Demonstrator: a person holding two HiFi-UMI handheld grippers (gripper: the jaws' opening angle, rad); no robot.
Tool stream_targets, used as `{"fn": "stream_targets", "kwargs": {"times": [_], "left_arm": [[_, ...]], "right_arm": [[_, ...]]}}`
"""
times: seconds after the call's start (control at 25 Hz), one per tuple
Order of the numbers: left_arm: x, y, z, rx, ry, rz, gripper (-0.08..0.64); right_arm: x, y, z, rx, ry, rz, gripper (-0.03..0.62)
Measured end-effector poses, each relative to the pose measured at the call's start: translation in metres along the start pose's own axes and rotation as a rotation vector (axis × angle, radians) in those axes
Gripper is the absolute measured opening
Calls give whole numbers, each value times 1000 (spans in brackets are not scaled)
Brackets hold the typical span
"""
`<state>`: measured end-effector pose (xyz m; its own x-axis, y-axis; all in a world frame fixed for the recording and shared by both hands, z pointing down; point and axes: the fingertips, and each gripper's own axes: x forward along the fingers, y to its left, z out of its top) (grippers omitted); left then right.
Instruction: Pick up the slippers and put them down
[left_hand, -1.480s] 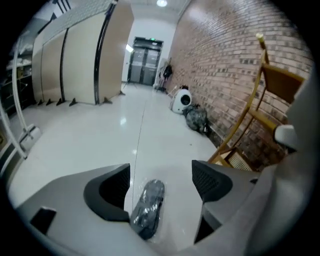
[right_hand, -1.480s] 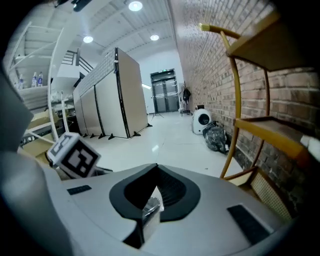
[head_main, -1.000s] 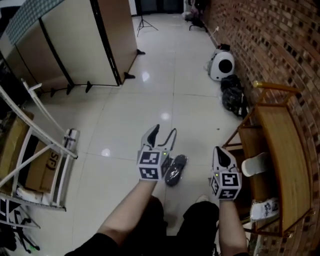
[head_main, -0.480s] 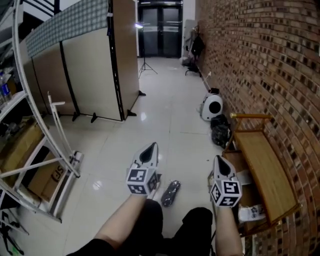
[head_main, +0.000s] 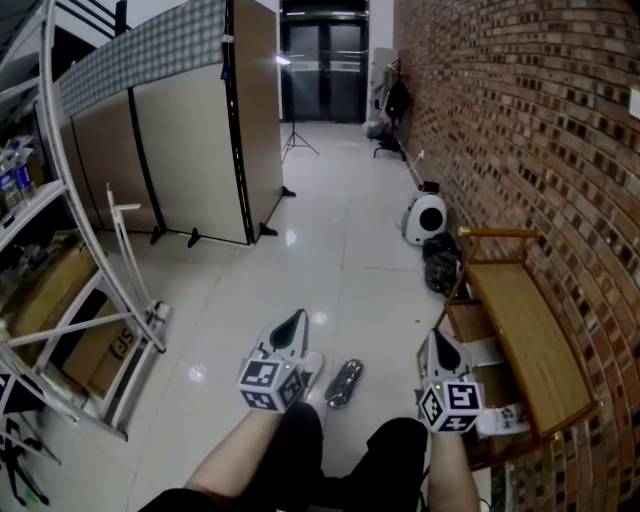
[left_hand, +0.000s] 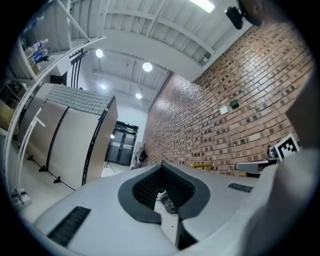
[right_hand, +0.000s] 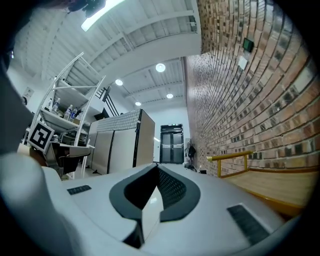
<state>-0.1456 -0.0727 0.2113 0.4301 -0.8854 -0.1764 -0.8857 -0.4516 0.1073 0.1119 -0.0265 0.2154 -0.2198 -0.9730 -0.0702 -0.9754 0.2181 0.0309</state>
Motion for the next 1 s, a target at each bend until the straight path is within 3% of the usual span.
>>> {"fn": "stream_targets", "kwargs": {"times": [0.32,0.64,1.0], "left_arm": [[-71,-1,-22,-33,50,53,0],[-135,-35,-24,-28,55,31,0],[-179,-75,-34,-12,73,4,0]], "right_arm": [[-53,23,-13,-9,27,25,5],[-112,54,-15,-47,13,71,5],[-173,55,-16,-36,5,54,3]]}}
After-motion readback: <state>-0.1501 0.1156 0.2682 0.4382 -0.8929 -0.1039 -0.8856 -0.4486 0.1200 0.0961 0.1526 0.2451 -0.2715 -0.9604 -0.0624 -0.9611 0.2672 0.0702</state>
